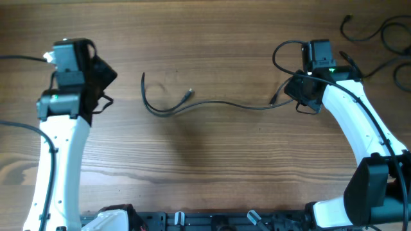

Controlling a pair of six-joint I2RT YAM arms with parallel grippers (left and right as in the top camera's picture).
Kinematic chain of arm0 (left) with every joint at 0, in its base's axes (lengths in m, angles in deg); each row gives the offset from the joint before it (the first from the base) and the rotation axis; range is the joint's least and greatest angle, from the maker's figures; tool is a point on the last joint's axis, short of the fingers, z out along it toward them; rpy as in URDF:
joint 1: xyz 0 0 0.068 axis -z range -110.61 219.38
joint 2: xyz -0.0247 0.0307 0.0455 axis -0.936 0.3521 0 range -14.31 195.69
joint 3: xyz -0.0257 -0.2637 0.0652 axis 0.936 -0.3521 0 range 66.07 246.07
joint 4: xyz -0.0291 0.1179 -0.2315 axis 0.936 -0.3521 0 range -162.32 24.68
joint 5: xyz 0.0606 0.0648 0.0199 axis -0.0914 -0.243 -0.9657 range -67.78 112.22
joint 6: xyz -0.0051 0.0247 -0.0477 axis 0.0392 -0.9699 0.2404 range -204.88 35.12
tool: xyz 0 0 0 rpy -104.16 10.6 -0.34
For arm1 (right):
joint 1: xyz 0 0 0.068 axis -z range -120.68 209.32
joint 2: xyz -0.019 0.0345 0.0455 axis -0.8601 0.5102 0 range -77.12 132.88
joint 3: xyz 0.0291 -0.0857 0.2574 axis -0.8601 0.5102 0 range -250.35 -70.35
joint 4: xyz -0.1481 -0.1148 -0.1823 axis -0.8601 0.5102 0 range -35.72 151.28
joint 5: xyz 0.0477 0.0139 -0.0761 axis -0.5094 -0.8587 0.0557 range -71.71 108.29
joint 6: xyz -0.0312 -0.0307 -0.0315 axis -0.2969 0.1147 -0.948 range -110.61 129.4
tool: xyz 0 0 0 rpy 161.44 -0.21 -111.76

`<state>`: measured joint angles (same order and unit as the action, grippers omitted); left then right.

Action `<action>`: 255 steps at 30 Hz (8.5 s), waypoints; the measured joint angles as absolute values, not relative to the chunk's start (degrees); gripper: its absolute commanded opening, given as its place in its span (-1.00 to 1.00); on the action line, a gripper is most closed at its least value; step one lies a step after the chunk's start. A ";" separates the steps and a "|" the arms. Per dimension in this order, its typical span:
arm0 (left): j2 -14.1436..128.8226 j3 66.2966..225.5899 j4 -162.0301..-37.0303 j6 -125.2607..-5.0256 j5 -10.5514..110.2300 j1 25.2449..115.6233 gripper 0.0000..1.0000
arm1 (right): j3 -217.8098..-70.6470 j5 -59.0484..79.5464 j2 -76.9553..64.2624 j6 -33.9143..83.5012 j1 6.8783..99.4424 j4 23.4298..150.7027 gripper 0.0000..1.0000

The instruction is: Untangle cables

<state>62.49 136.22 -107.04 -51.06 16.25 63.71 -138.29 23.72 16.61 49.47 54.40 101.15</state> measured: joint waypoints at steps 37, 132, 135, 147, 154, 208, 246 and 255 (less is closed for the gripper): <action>90.86 136.74 -109.64 -51.21 30.63 74.69 -0.92 | -138.29 22.13 16.61 48.51 54.40 100.50 -0.91; 60.54 143.93 -120.63 -46.44 52.03 67.80 1.00 | -147.87 6.19 24.94 32.84 91.84 121.52 0.66; 60.54 143.93 -120.61 -46.47 51.76 67.80 1.00 | -145.27 9.95 24.94 34.50 91.84 118.09 0.42; 60.54 143.93 -120.59 -46.47 51.15 67.80 1.00 | -140.41 21.23 24.96 41.71 91.88 109.66 -0.88; 60.54 143.93 -120.59 -46.47 51.15 67.80 1.00 | -144.68 23.72 24.96 41.89 91.88 108.74 -0.91; 60.54 143.93 -120.65 -47.32 50.30 67.80 1.00 | -144.70 15.11 24.96 38.32 98.37 104.30 0.99; 60.65 143.93 -121.94 -47.32 50.08 67.80 1.00 | -153.00 -9.89 -6.84 15.59 56.76 143.84 0.99; 60.65 143.93 -121.92 -47.32 50.08 67.80 1.00 | -144.37 -8.60 -17.05 15.57 56.73 145.22 0.99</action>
